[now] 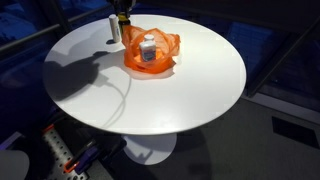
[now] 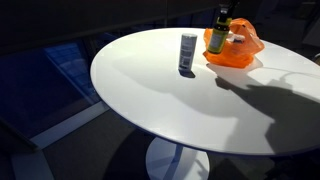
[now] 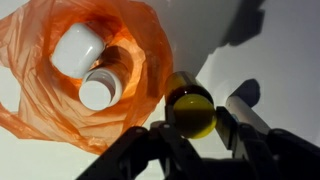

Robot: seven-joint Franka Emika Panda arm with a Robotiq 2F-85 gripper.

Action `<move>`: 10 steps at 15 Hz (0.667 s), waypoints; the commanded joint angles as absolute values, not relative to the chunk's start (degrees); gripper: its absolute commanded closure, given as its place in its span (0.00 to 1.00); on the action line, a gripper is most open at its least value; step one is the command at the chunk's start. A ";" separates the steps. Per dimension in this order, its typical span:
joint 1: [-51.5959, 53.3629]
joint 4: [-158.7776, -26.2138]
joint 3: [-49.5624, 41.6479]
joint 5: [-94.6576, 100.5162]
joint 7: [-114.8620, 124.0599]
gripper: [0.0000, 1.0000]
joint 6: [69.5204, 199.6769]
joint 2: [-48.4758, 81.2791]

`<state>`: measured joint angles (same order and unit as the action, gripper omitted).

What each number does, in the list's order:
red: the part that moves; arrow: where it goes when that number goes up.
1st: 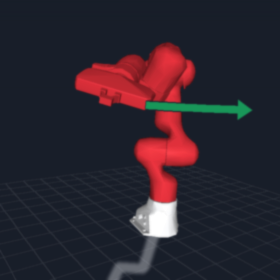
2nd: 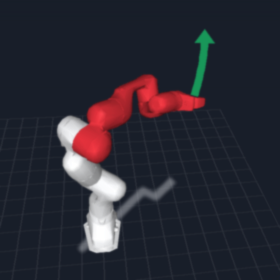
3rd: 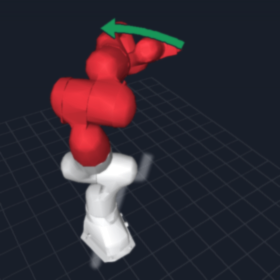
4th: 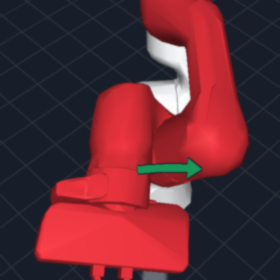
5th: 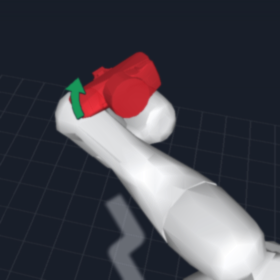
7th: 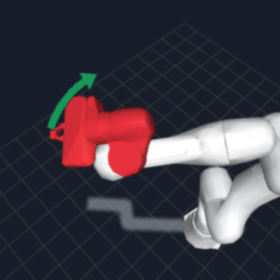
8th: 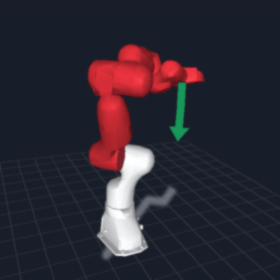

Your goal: Take the yellow bottle out of the plastic bag and put it on the table

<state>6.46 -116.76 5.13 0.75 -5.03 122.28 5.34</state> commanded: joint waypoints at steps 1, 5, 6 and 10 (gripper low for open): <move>6.48 -118.53 5.69 1.88 -6.30 0.81 122.30 5.14; 6.67 -119.90 6.04 3.01 -6.16 0.81 122.46 5.65; 6.76 -120.22 6.09 3.36 -6.11 0.81 122.55 5.71; 6.89 -121.11 6.22 4.38 -5.95 0.81 122.72 6.07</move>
<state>6.92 -120.38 6.00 2.92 -5.27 122.33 6.35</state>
